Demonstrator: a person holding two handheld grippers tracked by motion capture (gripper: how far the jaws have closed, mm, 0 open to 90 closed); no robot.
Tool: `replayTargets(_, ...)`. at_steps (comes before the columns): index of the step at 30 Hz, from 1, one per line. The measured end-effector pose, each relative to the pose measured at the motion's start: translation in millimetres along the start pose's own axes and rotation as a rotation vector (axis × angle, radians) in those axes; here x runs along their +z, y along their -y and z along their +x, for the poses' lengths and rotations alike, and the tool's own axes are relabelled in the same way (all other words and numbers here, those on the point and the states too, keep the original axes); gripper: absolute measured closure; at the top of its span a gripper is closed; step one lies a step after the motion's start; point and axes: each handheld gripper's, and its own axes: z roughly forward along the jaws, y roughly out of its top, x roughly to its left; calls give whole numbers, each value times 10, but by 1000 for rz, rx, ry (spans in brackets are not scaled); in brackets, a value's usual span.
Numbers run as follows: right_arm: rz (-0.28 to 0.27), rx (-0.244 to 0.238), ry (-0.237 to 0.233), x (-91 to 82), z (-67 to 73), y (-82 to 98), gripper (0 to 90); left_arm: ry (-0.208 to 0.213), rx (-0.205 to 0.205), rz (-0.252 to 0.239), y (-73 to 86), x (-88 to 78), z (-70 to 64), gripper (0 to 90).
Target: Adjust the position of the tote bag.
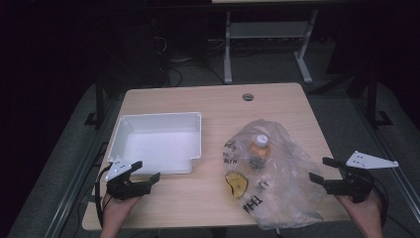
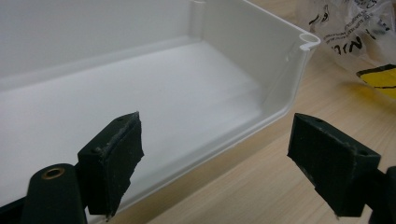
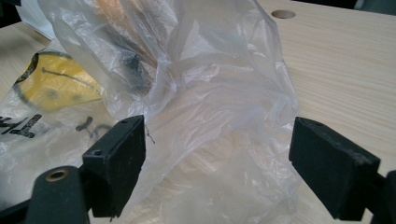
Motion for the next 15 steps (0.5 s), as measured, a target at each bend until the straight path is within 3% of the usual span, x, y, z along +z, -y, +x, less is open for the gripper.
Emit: replayTargets(15, 0, -16, -23, 35, -6, -31, 178, 33, 21, 11, -14, -7, -33, 173)
